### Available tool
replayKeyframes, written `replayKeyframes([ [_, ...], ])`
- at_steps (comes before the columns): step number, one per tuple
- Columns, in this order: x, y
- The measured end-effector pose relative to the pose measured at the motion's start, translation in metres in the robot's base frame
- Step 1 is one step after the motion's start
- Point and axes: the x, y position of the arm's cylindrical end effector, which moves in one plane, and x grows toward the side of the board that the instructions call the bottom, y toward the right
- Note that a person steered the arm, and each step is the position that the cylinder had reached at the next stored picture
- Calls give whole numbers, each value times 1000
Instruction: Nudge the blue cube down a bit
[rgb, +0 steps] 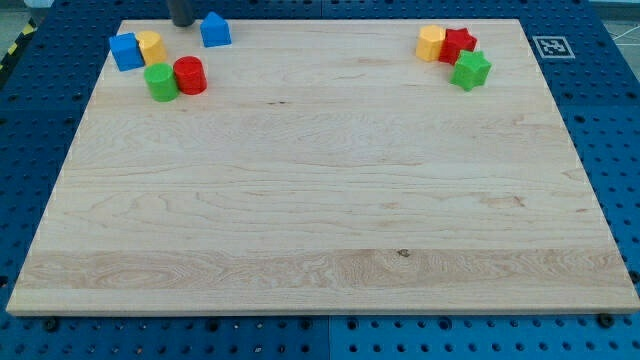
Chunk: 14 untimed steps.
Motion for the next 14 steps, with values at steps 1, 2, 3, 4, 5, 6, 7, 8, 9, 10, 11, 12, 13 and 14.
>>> replayKeyframes([
  [1, 26, 49],
  [2, 43, 80],
  [3, 43, 84],
  [4, 11, 54],
  [5, -1, 21],
  [6, -2, 5],
  [7, -2, -10],
  [8, -1, -30],
  [9, -2, -60],
  [10, -2, -108],
  [11, -2, -108],
  [12, 0, -110],
  [13, 4, -110],
  [14, 31, -110],
])
